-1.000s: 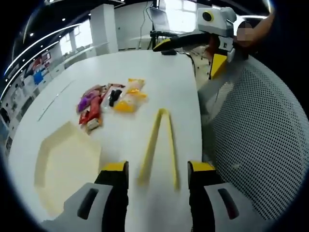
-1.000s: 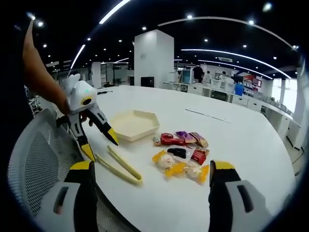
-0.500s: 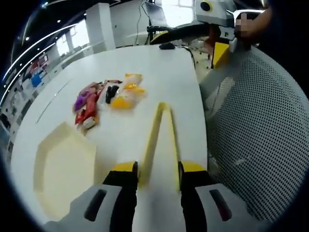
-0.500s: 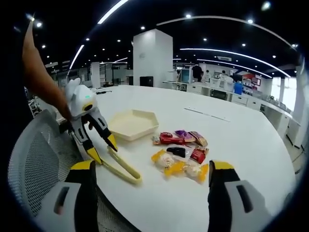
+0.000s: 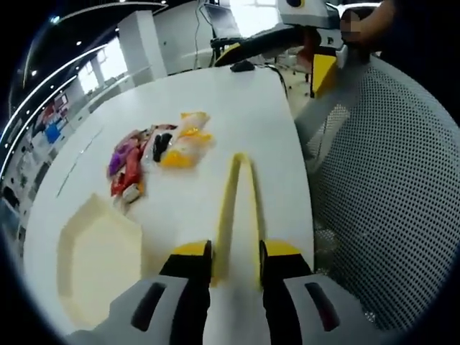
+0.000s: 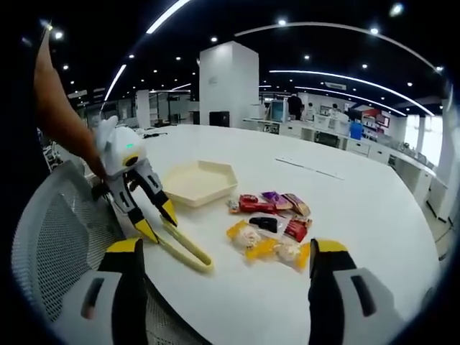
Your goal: Place the target food into the container with the food tongs after gripping and lifting it, then release it inside without dropping or visibly crushing the food.
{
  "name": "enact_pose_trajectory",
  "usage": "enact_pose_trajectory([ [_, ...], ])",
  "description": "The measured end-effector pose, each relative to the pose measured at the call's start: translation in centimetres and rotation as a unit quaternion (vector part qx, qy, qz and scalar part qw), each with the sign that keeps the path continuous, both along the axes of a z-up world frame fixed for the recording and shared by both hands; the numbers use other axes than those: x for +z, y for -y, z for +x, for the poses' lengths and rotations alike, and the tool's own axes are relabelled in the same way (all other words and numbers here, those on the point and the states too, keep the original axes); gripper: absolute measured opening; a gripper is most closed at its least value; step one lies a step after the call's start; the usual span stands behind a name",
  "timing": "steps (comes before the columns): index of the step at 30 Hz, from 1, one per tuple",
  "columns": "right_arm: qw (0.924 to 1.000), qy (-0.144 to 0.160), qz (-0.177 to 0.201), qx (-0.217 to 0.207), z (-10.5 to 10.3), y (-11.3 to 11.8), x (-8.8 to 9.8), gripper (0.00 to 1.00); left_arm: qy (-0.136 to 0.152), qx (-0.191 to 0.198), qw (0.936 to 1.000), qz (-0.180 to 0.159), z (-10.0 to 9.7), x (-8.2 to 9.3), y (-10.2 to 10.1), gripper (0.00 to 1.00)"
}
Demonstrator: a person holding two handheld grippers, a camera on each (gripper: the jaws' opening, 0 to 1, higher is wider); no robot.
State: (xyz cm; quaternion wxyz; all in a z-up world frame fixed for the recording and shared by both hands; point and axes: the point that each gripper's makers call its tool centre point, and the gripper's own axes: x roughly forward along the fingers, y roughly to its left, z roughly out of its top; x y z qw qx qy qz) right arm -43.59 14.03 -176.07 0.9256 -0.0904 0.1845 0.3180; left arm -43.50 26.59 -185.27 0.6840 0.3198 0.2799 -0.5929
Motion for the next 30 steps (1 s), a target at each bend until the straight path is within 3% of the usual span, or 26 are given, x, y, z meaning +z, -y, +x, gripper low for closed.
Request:
enact_pose_trajectory([
  [8, 0.9999, -0.001, -0.010, 0.006, -0.1, -0.1, -0.2, 0.93, 0.002, 0.020, 0.9997, 0.014, 0.5, 0.1, 0.0, 0.08],
  [10, 0.9999, -0.001, -0.011, 0.005, -0.1, 0.0, -0.2, 0.93, -0.011, 0.026, 0.9995, 0.011, 0.3, 0.2, -0.1, 0.07],
  [15, 0.9999, -0.005, -0.010, -0.007, 0.0, 0.3, -0.3, 0.92, -0.014, 0.021, 0.9996, 0.009, 0.2, 1.2, -0.6, 0.04],
  [30, 0.9992, -0.012, -0.029, 0.024, -0.4, -0.5, -0.8, 0.90, -0.018, 0.039, 0.9987, -0.025, 0.6, 3.2, -0.7, 0.03],
])
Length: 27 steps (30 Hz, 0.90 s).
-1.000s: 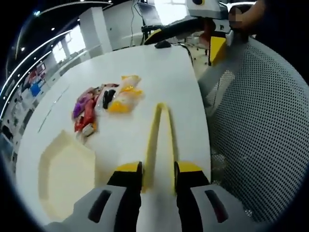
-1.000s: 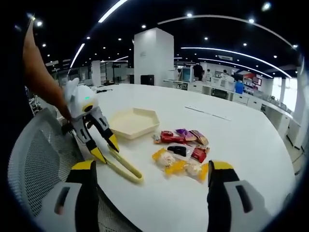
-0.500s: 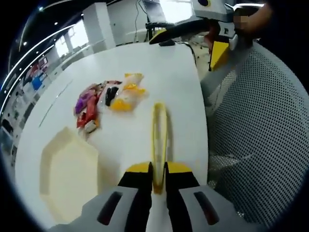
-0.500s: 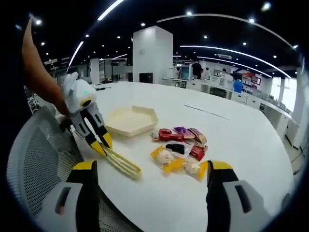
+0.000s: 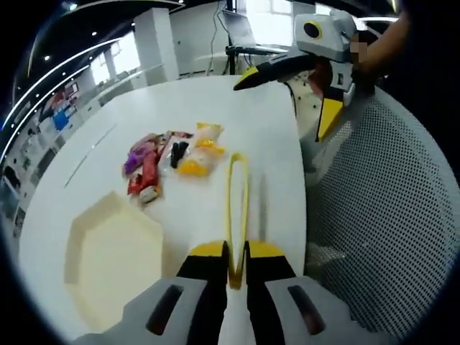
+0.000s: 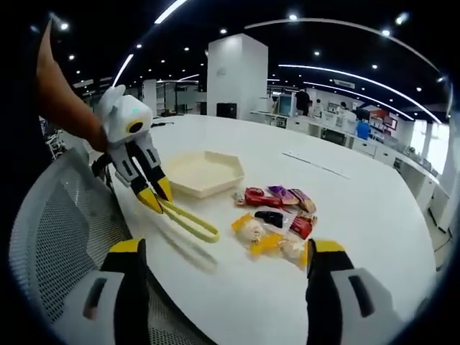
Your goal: Place the target food into the container with the food tongs after gripping and lifting it, then release it inside without dropping or visibly crushing the food.
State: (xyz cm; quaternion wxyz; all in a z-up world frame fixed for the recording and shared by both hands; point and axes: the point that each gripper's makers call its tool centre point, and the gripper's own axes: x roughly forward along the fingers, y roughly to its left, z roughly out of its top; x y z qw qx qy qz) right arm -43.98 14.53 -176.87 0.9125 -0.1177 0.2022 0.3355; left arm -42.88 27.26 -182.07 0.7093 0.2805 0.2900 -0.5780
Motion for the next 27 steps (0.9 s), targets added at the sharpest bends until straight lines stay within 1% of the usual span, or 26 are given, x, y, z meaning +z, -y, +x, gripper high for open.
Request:
enact_pose_trajectory([
  [2, 1.0000, 0.002, -0.002, -0.001, 0.0, 0.0, 0.0, 0.90, 0.001, 0.000, 1.0000, -0.003, 0.1, 0.1, 0.1, 0.04],
  [4, 1.0000, 0.001, 0.004, -0.004, 0.1, 0.1, 0.1, 0.90, 0.005, -0.001, 0.9999, -0.011, 0.2, 0.7, 0.3, 0.04],
  [5, 1.0000, 0.002, 0.007, -0.006, 0.1, 0.2, 0.2, 0.90, 0.004, -0.008, 0.9998, -0.017, 0.0, 0.9, 0.4, 0.04],
  [9, 0.9999, 0.005, 0.007, -0.008, 0.1, 0.3, 0.3, 0.90, 0.005, -0.021, 0.9996, -0.016, 0.0, 1.2, 0.3, 0.04],
  [10, 1.0000, 0.006, 0.005, -0.005, 0.1, 0.2, 0.4, 0.90, 0.006, -0.023, 0.9996, -0.016, 0.1, 1.5, 0.2, 0.04],
  [11, 0.9999, 0.004, -0.004, 0.009, -0.1, -0.2, 0.2, 0.90, 0.004, -0.024, 0.9996, -0.017, 0.1, 1.6, 0.1, 0.04],
  [13, 0.9997, 0.000, -0.009, 0.025, -0.2, -0.8, 0.2, 0.87, 0.000, -0.025, 0.9994, -0.024, 0.2, 2.2, -0.1, 0.04],
  [17, 0.9989, -0.009, -0.001, 0.045, -0.4, -1.6, 0.3, 0.89, 0.010, -0.024, 0.9991, -0.033, 0.5, 3.5, -0.6, 0.04],
  [20, 0.9980, -0.007, -0.012, 0.062, -0.6, -2.0, 0.4, 0.85, 0.009, -0.031, 0.9989, -0.033, 0.4, 4.1, -0.9, 0.04],
  [22, 0.9974, -0.010, -0.019, 0.068, -0.6, -2.2, 0.6, 0.80, 0.003, -0.040, 0.9986, -0.034, 0.2, 4.7, -1.1, 0.04],
  [23, 0.9974, -0.010, -0.018, 0.069, -0.5, -2.2, 0.8, 0.78, -0.003, -0.045, 0.9984, -0.035, 0.0, 5.1, -1.2, 0.04],
  [25, 0.9969, 0.002, -0.002, 0.079, -0.1, -2.7, 2.2, 0.74, -0.008, -0.058, 0.9977, -0.033, -0.3, 5.9, -1.3, 0.04],
  [27, 0.9960, 0.005, 0.016, 0.088, 0.2, -3.2, 3.5, 0.70, -0.007, -0.065, 0.9974, -0.032, -0.2, 6.8, -1.3, 0.04],
])
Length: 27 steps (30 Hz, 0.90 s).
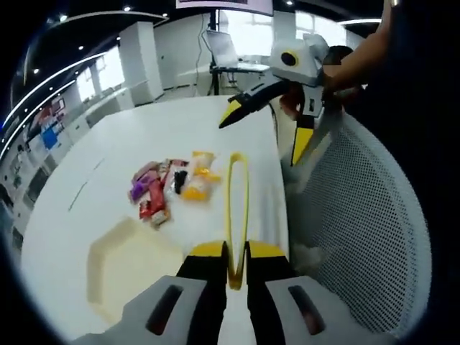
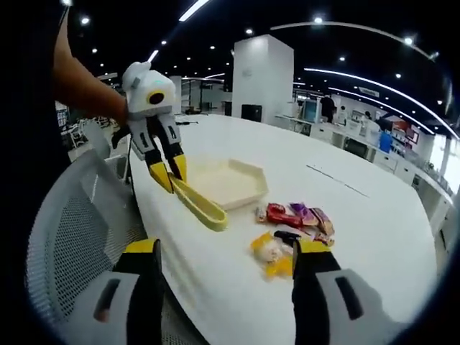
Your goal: Place the target food into the container with the food tongs after gripping and lifting it, then release it inside without dropping or visibly crushing the food.
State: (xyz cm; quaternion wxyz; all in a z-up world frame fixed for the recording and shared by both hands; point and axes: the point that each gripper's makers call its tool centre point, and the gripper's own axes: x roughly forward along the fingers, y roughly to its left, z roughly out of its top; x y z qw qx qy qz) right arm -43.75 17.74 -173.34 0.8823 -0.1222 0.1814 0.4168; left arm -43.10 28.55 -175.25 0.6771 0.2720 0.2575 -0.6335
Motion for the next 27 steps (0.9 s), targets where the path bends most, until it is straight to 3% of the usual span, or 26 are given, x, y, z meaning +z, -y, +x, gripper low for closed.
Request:
enact_pose_trajectory([
  [4, 0.9994, 0.013, 0.020, 0.026, 0.7, -1.0, 2.6, 0.63, 0.004, -0.012, 0.9999, 0.000, 0.2, 1.8, 0.2, 0.04],
  [8, 0.9983, 0.017, 0.024, 0.050, 0.9, -1.7, 4.0, 0.57, 0.012, -0.028, 0.9995, 0.008, 0.5, 3.2, 0.4, 0.04],
  [9, 0.9979, 0.019, 0.025, 0.057, 0.8, -1.9, 4.2, 0.55, 0.007, -0.039, 0.9991, 0.016, 0.2, 3.4, 0.4, 0.05],
  [11, 0.9975, 0.017, 0.027, 0.064, 0.8, -2.2, 4.5, 0.53, 0.022, -0.054, 0.9976, 0.037, 0.2, 3.6, 0.1, 0.05],
  [16, 0.9965, 0.017, 0.047, 0.067, 0.6, -2.9, 4.7, 0.53, 0.017, -0.072, 0.9959, 0.054, -0.3, 4.9, 0.0, 0.05],
  [21, 0.9951, 0.020, 0.053, 0.081, 0.5, -3.8, 5.2, 0.50, 0.025, -0.073, 0.9965, 0.032, 0.1, 6.7, 0.3, 0.04],
  [24, 0.9929, 0.019, 0.079, 0.087, 0.7, -4.4, 6.8, 0.50, 0.028, -0.069, 0.9971, 0.016, 0.6, 8.0, 0.4, 0.04],
  [27, 0.9888, 0.007, 0.102, 0.109, 0.4, -5.1, 8.5, 0.39, 0.024, -0.072, 0.9971, 0.002, 0.4, 9.6, 0.6, 0.04],
])
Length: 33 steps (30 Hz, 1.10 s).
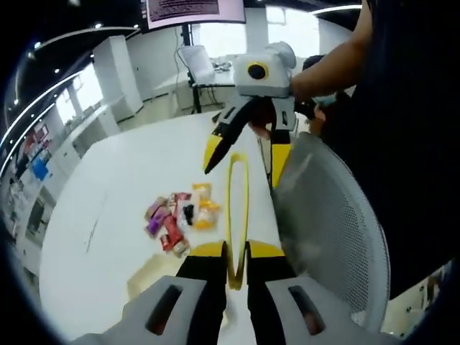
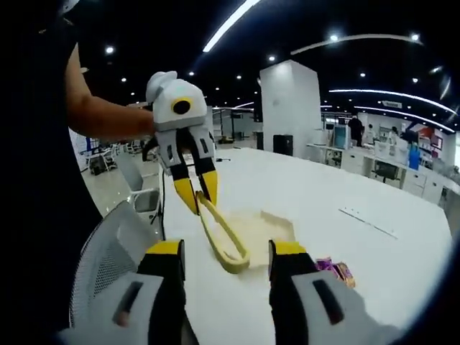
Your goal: Place the target food into the container with the food tongs after gripping and lifting it, then release it inside without dropping or visibly crushing the food.
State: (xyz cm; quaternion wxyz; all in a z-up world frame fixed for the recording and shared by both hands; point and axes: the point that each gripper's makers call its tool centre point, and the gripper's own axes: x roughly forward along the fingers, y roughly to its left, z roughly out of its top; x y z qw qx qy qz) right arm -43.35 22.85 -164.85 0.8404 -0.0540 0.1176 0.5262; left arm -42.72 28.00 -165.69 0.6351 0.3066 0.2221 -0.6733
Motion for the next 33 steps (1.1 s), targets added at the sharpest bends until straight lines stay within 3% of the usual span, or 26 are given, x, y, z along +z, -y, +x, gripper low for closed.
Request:
enact_pose_trajectory([
  [3, 0.9998, 0.015, 0.002, 0.015, 0.0, -0.5, 1.5, 0.38, -0.007, -0.005, 0.9998, -0.020, -0.3, 2.2, 0.3, 0.04],
  [9, 0.9985, 0.030, 0.028, 0.036, 0.0, -1.7, 4.5, 0.34, -0.011, -0.018, 0.9990, -0.040, -0.8, 5.0, 0.3, 0.04],
  [16, 0.9965, 0.034, 0.049, 0.058, -0.5, -3.0, 6.5, 0.30, -0.025, -0.020, 0.9965, -0.077, -1.4, 7.4, 0.8, 0.04],
  [26, 0.9936, 0.040, 0.073, 0.076, -0.9, -3.6, 8.9, 0.23, -0.042, -0.023, 0.9919, -0.117, -2.3, 9.2, 2.0, 0.04],
  [33, 0.9930, 0.001, 0.082, 0.084, -1.0, -3.8, 8.7, 0.21, -0.055, -0.024, 0.9917, -0.113, -2.3, 8.9, 2.0, 0.08],
])
